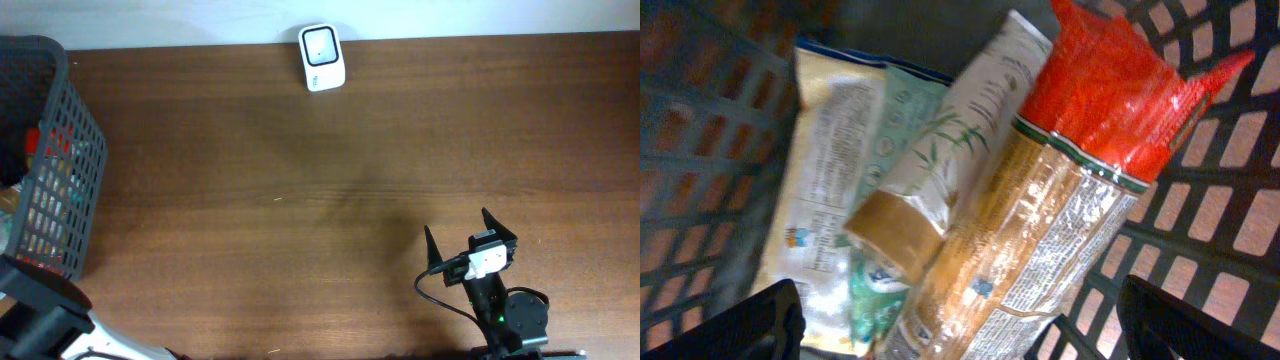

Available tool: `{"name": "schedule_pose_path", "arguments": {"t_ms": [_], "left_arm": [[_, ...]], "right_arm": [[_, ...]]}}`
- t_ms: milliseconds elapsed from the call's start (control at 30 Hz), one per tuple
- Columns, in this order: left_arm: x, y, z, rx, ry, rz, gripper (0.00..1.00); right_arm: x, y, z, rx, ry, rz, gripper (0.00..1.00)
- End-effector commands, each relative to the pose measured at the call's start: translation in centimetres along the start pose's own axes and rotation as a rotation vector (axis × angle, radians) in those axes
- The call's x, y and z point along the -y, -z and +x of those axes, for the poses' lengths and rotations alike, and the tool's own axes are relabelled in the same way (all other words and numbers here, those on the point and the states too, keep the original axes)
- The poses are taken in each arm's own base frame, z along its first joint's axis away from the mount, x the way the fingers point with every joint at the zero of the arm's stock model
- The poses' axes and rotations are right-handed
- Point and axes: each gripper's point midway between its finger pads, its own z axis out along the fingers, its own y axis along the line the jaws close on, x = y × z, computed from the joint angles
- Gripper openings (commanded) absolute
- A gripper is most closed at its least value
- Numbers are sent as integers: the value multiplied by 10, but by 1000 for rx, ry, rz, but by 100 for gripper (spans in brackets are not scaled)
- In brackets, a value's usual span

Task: Scan the item barcode
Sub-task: 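Reach the left gripper into the basket and grasp the red-capped snack bag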

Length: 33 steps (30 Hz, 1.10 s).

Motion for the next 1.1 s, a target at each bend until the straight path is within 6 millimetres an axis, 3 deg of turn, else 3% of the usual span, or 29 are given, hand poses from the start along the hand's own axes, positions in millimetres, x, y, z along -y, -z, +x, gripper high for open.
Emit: {"name": "schedule_pose_path", "arguments": {"t_ms": [0, 200, 333, 400, 433, 467, 567, 667, 733, 867, 967, 1033, 1067], "left_arm": [[17, -32, 13, -59, -38, 144, 98], [54, -70, 25, -139, -158, 268, 93], [59, -93, 37, -221, -195, 232, 94], [59, -96, 38, -227, -195, 232, 84], [57, -96, 37, -226, -197, 226, 72], [54, -96, 38, -234, -200, 206, 50], [48, -96, 39, -242, -206, 173, 0], [45, -86, 24, -203, -166, 148, 0], [43, -69, 8, -160, -157, 129, 0], [38, 4, -47, 37, -114, 49, 0], [39, 94, -90, 272, -38, -19, 0], [42, 141, -104, 390, -25, -48, 0], [46, 182, -115, 498, 6, -64, 0]], "right_arm": [[0, 0, 2, -1, -9, -2, 99], [0, 0, 2, -1, -9, -2, 99], [0, 0, 2, -1, -9, -2, 99], [0, 0, 2, -1, -9, -2, 99], [0, 0, 2, -1, -9, -2, 99], [0, 0, 2, -1, -9, -2, 99], [0, 0, 2, -1, -9, -2, 99], [0, 0, 2, -1, -9, -2, 99], [0, 0, 2, -1, -9, -2, 99], [0, 0, 2, -1, -9, -2, 99], [0, 0, 2, -1, -9, -2, 99], [0, 0, 2, -1, -9, -2, 99], [0, 0, 2, -1, -9, -2, 99]]}}
